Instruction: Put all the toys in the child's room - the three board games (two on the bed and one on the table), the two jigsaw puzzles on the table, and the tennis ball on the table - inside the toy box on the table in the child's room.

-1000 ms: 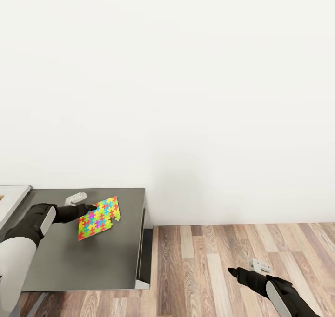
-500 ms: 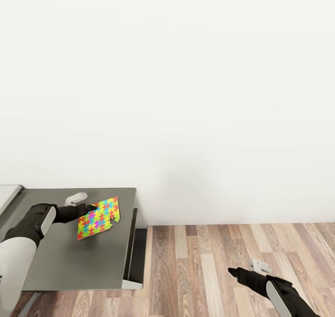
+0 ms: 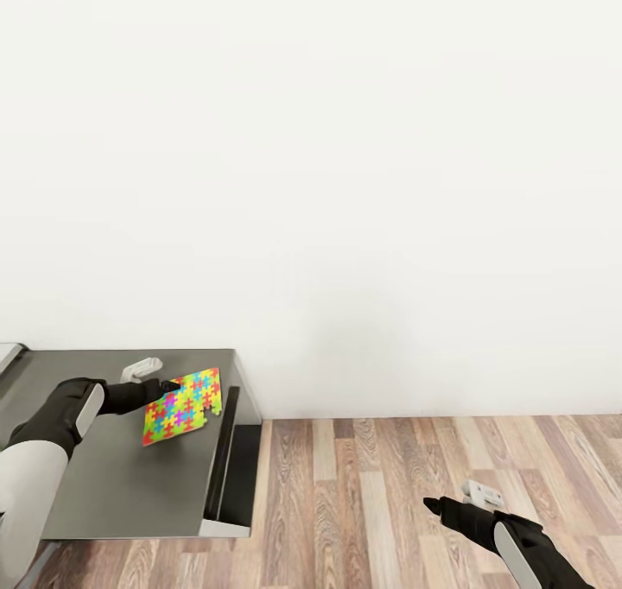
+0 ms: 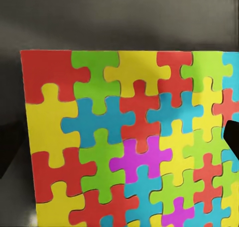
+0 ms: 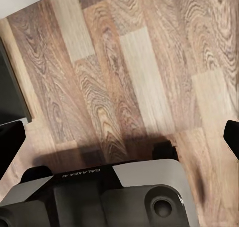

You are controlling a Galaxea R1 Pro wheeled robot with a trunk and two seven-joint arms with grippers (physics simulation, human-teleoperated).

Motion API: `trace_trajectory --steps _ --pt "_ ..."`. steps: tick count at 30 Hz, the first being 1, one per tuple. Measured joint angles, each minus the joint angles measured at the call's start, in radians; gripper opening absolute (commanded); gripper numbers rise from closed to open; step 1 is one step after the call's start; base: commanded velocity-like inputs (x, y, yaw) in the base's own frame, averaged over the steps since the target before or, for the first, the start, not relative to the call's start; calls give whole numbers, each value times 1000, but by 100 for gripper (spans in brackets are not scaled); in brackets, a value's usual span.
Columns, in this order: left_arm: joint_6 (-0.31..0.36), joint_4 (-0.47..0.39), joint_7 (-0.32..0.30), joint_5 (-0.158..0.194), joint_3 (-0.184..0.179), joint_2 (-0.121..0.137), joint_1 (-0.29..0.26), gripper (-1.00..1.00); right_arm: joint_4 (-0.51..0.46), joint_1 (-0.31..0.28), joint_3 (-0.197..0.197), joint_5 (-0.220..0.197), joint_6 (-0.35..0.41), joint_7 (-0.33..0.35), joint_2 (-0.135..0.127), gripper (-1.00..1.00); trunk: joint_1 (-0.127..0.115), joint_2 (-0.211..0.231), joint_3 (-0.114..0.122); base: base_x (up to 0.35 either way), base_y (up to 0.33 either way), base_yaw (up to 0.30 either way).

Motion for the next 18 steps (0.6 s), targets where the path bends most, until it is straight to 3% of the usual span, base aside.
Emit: trace_trajectory --steps 18 --pt "0 0 -1 -2 0 0 0 100 0 0 0 0 -1 0 0 100 0 0 0 0 -82 0"
